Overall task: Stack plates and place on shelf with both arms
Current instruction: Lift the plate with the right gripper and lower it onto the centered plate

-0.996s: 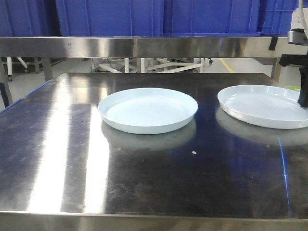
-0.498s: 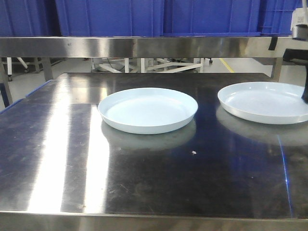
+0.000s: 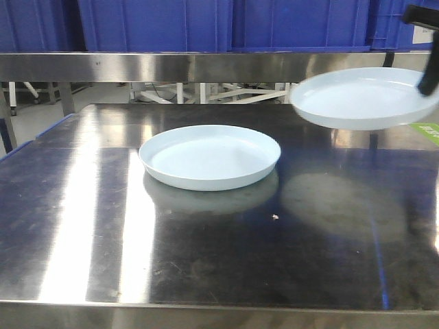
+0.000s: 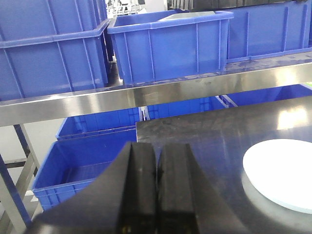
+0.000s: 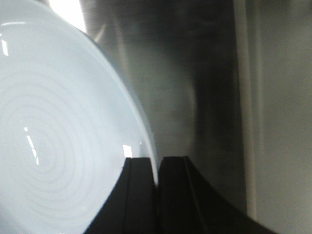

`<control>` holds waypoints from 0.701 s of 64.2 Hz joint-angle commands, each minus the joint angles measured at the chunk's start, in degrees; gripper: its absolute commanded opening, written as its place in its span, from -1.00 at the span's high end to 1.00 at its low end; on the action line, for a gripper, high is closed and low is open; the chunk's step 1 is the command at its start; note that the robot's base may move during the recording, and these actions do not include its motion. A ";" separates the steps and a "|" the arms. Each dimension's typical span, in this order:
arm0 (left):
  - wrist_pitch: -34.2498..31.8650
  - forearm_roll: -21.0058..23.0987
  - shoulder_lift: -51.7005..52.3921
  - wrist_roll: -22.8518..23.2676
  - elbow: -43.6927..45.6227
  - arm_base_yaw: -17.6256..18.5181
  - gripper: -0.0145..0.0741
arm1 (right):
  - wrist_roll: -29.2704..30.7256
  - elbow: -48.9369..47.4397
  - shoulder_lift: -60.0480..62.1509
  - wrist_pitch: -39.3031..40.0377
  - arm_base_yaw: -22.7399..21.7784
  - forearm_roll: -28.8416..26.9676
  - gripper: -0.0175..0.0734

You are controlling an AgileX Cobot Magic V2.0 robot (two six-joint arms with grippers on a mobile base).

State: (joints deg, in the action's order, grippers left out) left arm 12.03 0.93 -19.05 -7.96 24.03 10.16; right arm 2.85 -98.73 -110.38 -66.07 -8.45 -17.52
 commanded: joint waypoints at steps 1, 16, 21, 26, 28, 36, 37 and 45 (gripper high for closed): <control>-4.98 0.15 -0.41 0.20 2.16 -0.04 0.48 | 0.05 -1.92 3.82 1.33 3.40 -4.48 0.49; -4.98 0.15 -0.41 0.20 2.16 -0.04 0.48 | -4.72 -1.92 1.67 7.78 14.75 -4.88 0.49; -4.98 0.15 -0.41 0.20 2.16 -0.04 0.48 | -5.26 -1.92 -0.32 8.59 17.60 -4.88 0.49; -4.98 0.15 -0.41 0.20 2.16 -0.04 0.48 | -5.48 -1.92 -1.53 9.39 19.58 -4.88 0.49; -4.98 0.15 -0.41 0.20 2.16 -0.04 0.48 | -5.54 -1.92 -2.00 9.70 20.28 -4.93 0.49; -4.98 0.15 -0.41 0.20 2.16 -0.04 0.48 | -5.54 -1.92 -3.44 10.38 22.09 -4.93 0.49; -4.98 0.15 -0.41 0.20 2.16 -0.04 0.48 | -5.54 -1.92 -3.55 10.38 22.17 -4.93 0.49; -4.98 0.15 -0.41 0.20 2.16 -0.04 0.48 | -5.66 -1.92 -4.42 10.25 22.50 -4.86 0.49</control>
State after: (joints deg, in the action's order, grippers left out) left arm 12.03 0.93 -19.05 -7.96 24.03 10.16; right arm -2.64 -98.77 -117.91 -57.51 14.12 -20.84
